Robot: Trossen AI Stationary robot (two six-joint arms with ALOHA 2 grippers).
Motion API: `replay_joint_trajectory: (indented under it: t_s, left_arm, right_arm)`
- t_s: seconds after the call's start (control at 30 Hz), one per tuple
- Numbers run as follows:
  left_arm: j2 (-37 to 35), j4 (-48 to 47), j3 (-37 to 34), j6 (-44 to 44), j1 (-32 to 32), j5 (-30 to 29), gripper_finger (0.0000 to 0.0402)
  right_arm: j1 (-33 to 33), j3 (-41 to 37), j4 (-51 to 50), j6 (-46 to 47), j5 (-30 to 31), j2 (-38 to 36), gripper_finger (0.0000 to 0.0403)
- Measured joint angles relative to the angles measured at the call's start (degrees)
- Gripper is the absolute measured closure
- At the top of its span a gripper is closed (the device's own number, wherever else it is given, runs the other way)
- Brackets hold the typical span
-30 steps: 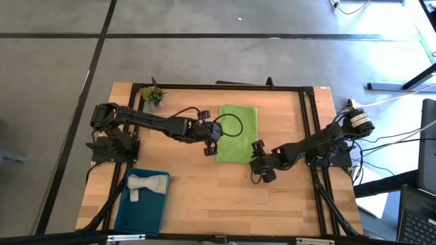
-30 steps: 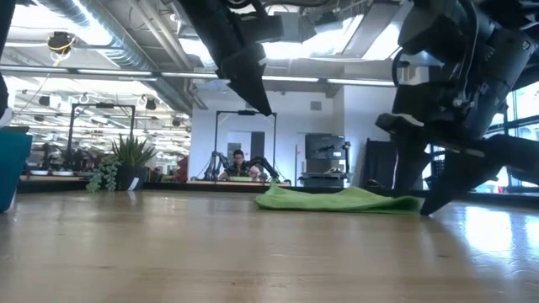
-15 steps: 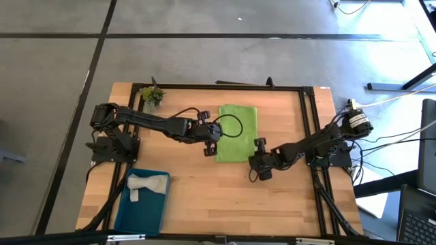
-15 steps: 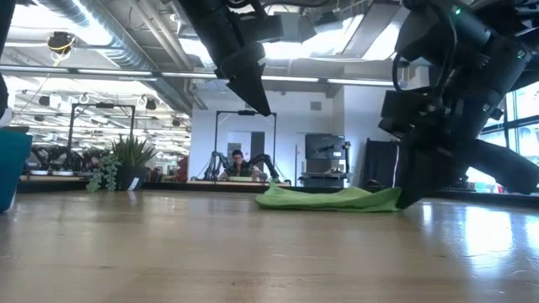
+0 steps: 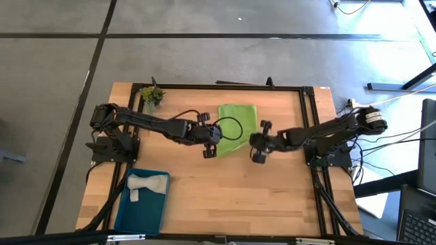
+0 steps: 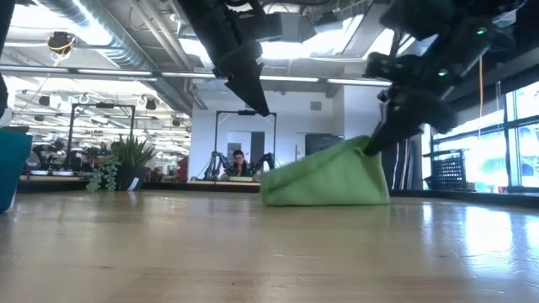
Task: Roll microfiber towels into tight, uniform cylinder then place into a basket
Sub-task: Roll the green towel
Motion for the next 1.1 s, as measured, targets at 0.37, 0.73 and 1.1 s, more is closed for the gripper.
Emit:
replay_joint_trajectory:
  t_s: [0.37,0.73,1.1]
  left_arm:
    - [0.02,0.00,0.00,0.00,-1.18,0.00,0.0314]
    - [0.02,-0.07,0.00,-1.03,-1.16,0.00,0.0314]
    - [0.02,-0.43,0.00,-1.33,-1.25,0.08,0.0314]
  right_arm:
    - [-15.80,0.04,4.61,-0.26,1.18,1.04,0.0397]
    - [-22.96,0.07,9.13,-3.37,1.00,2.70,0.0397]
    - [-26.59,0.07,12.41,-4.96,-1.64,7.96,0.0397]
